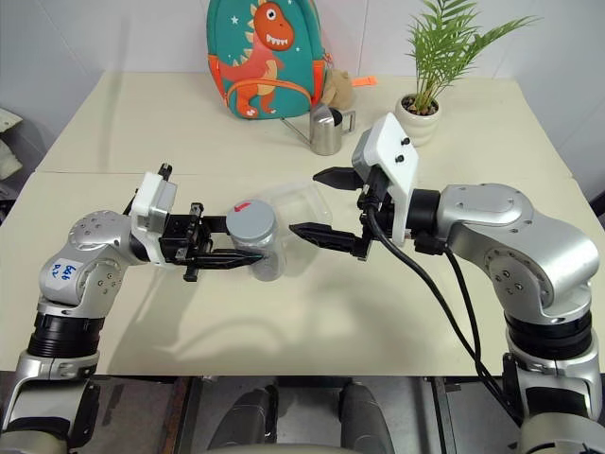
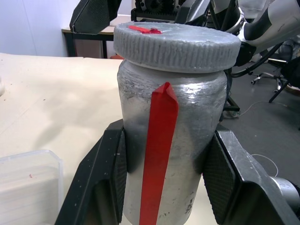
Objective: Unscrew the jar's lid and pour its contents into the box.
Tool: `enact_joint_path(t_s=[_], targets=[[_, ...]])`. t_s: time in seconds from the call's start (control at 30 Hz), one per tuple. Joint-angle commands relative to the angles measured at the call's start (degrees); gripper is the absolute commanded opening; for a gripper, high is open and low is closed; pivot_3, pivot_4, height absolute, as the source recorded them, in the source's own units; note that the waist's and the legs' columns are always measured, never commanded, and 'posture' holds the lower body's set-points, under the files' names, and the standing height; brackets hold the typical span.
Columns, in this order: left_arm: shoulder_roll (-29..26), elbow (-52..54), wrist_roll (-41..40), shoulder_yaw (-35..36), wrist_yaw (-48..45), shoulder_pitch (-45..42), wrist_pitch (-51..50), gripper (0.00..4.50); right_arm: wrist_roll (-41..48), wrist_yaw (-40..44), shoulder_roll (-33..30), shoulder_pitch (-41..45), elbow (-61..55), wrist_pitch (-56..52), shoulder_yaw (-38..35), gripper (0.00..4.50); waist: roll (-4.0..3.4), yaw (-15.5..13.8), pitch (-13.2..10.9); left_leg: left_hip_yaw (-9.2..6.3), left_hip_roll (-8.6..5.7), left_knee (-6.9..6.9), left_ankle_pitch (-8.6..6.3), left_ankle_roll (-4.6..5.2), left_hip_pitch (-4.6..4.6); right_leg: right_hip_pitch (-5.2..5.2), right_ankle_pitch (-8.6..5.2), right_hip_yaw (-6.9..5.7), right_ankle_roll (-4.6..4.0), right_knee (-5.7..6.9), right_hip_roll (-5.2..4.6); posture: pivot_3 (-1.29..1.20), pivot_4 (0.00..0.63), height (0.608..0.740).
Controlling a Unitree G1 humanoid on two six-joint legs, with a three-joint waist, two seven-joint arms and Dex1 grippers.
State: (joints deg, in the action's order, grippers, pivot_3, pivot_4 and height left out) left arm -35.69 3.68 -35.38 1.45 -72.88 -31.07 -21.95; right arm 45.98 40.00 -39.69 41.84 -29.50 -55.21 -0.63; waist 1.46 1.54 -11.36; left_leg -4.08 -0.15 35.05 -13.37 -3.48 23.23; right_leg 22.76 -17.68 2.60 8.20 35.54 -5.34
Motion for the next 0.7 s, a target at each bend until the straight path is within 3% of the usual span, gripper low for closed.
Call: enact_joint_path(t_s=[0.03, 0.27, 0.7], targets=[[-0.2, 0.6, 0.2, 0.5, -0.5, -1.3, 1.1, 1.84, 3.1, -2.7, 2.8, 2.9, -0.9, 0.1, -3.1, 4.48, 0.0, 0.1, 0.0, 0.0, 0.0, 0.0, 0.0, 0.0, 0.0, 0.0, 0.0, 0.0, 0.0, 0.0, 0.0, 0.0, 0.15, 0.74], [0.1, 0.2, 0.2, 0.1, -0.6, -1.8, 1.4, 1.84, 6.9, -5.8, 10.7, 6.9, 0.5, -0.5, -1.3, 4.48, 0.0, 0.0, 0.0, -0.01, 0.01, -0.01, 0.0, 0.0, 0.0, 0.0, 0.0, 0.0, 0.0, -0.01, 0.0, 0.0, 0.15, 0.74], [0.2, 0.3, 0.7, -0.2, -0.6, -1.9, 1.9, 1.84, 1.6, -4.0, 14.6, 6.4, 1.0, 2.2, 8.4, 4.48, 0.0, 0.1, 0.0, 0.0, 0.01, -0.01, 0.0, 0.0, -0.01, 0.01, 0.0, 0.0, 0.0, 0.04, 0.01, 0.0, 0.15, 0.74]])
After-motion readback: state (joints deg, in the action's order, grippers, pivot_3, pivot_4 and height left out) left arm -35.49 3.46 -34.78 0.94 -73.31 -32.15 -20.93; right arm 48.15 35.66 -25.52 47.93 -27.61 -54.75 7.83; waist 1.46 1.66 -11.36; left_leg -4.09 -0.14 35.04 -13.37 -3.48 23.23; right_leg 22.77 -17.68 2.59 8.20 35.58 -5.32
